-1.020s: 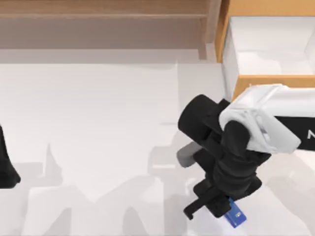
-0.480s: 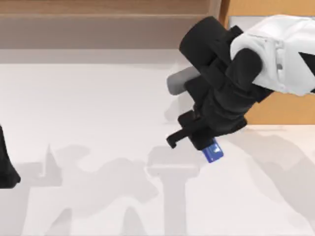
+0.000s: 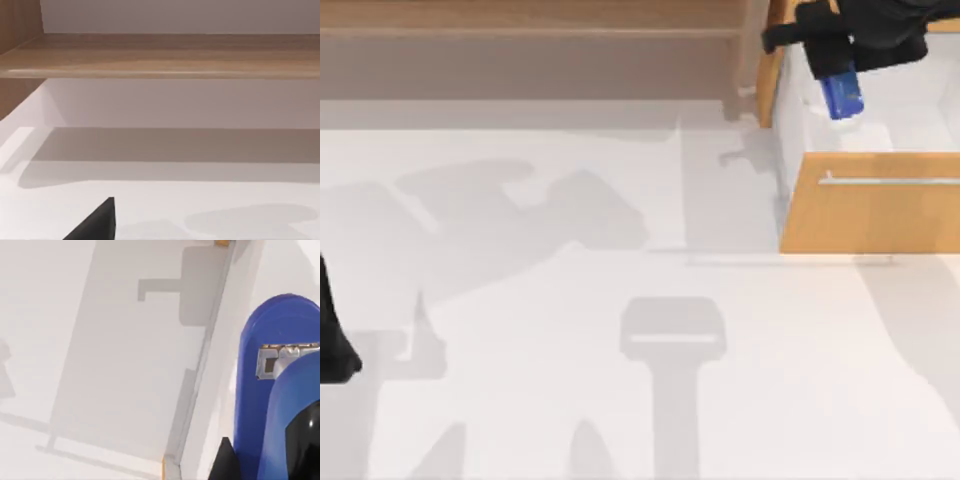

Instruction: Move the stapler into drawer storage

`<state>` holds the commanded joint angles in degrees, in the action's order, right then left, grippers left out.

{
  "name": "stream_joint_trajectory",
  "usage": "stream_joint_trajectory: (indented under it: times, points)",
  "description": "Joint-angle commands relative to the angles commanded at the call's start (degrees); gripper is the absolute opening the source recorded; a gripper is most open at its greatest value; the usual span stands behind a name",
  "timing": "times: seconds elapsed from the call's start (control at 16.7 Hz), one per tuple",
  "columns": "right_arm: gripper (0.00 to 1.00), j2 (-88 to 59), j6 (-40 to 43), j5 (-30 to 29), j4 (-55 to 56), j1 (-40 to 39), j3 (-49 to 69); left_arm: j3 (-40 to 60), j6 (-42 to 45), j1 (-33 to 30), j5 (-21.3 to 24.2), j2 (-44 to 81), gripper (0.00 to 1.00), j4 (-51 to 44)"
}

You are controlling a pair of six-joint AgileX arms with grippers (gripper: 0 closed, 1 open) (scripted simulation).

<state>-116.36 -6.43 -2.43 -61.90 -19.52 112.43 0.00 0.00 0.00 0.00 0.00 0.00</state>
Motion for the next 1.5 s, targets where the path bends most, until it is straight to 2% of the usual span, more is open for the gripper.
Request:
stream_joint_trajectory:
  times: [0.18, 0.36, 0.66, 1.5]
  points:
    - [0.00, -8.7, 0.0, -1.2, -4.5, 7.4, 6.9, 0.0, 0.0, 0.0, 0.0, 0.0, 1.00, 0.0]
    - [0.00, -17.2, -0.8, -1.0, -8.2, 10.8, 10.3, 0.0, 0.0, 0.0, 0.0, 0.0, 1.00, 0.0]
    - [0.00, -23.8, -2.6, 1.2, -11.9, 11.5, 11.8, 0.0, 0.0, 0.0, 0.0, 0.0, 1.00, 0.0]
    - [0.00, -24.1, -2.7, 1.3, -9.9, 11.5, 9.9, 0.0, 0.0, 0.0, 0.0, 0.0, 1.00, 0.0]
